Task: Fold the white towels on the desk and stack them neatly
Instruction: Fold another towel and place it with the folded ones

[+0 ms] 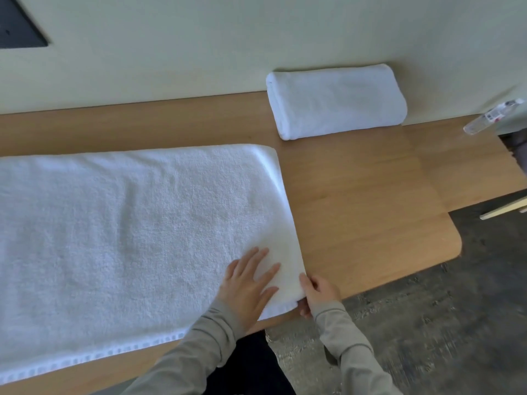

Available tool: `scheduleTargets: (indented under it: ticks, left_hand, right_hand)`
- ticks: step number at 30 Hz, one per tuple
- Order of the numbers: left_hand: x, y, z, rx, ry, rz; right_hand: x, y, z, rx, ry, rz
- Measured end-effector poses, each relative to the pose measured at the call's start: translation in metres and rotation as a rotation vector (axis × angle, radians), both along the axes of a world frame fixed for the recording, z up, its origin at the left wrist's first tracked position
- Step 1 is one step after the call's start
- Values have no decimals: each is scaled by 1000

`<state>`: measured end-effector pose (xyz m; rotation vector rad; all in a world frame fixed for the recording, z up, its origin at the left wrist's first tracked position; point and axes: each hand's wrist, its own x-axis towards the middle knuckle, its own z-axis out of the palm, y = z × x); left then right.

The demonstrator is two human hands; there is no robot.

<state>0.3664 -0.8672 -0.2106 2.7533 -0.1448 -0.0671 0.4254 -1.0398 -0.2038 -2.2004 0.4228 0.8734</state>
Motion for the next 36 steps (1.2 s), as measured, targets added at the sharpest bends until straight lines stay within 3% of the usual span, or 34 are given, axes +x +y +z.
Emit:
scheduleTargets:
  ticks: [2,4,8,12,15,23,27,31,32,34,36]
  left_hand:
    - [5,13,-2,30,13,29]
    - [6,12,-6,93,18,-33]
    - [11,-13,-16,111,-15,-198]
    - [29,-19,-18,196,-22,-248]
    - [31,-17,-23,217,11,-264]
    - [34,-16,-23,193,72,-263]
    - [36,-16,-18,196,64,-252]
    - [36,-17,-15,208,76,-247]
    - [36,-17,-16,208,74,-248]
    - [37,-18,-17,204,67,-264]
    - [37,-18,-16,191,85,-289]
  right_hand:
    - [12,-7,0,-222,-37,202]
    - [28,-3,3,-307,-184,188]
    - [90,52,10,-86,-536,179]
    - [180,122,12,85,-495,37]
    - [224,152,4,131,-501,48]
    - [250,144,-2,-181,-796,652]
    - [251,148,-2,-227,-832,678]
    - [238,156,7,-521,-980,731]
    - [228,163,12,-500,-1081,709]
    - [194,181,14,-198,-1221,787]
    - [150,191,2,74,-1201,1197]
